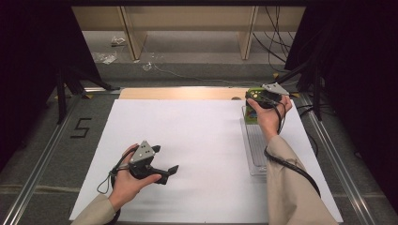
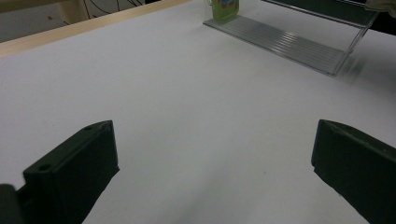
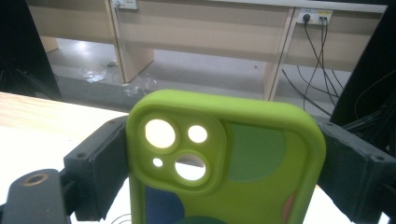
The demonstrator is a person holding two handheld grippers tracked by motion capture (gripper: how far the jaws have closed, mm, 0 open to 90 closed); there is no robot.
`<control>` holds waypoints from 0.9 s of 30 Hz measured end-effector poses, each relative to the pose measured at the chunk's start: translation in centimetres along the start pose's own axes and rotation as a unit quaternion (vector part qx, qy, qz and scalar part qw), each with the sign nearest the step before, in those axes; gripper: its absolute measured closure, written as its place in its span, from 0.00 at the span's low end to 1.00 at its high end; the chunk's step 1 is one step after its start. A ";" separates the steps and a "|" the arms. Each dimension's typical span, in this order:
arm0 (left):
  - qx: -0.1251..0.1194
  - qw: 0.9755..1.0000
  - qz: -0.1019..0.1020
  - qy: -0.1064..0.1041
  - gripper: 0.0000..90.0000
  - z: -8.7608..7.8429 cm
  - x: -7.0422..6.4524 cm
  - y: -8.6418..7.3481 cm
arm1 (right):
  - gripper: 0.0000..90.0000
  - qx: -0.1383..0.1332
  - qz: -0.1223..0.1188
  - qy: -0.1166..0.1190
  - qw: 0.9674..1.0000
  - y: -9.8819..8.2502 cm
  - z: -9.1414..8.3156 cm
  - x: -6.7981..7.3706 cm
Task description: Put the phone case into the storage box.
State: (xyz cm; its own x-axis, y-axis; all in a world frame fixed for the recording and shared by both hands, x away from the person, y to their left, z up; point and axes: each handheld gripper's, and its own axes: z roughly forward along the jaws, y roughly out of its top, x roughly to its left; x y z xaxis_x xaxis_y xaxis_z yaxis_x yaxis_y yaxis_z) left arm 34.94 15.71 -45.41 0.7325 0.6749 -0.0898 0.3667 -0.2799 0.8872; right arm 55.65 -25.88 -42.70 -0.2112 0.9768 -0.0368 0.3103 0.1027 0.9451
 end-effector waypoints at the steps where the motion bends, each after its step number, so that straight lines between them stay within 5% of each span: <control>1: 0.000 1.000 0.000 0.000 0.00 0.0 0.0 0.0 | 0.13 0.000 0.000 0.000 1.000 0.0 0.0 0.0; 27: 0.000 1.000 0.001 0.000 0.00 0.0 0.0 0.0 | 0.03 0.038 0.008 -0.002 0.999 0.3 -1.2 -0.1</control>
State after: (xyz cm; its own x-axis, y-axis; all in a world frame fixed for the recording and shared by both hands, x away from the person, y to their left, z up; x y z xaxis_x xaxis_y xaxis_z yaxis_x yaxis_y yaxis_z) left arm 34.95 15.67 -45.38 0.7325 0.6750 -0.0884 0.3657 -0.2807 0.8874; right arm 54.63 -26.13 -42.03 -0.2012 0.9793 -0.0237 0.3839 0.1011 0.9178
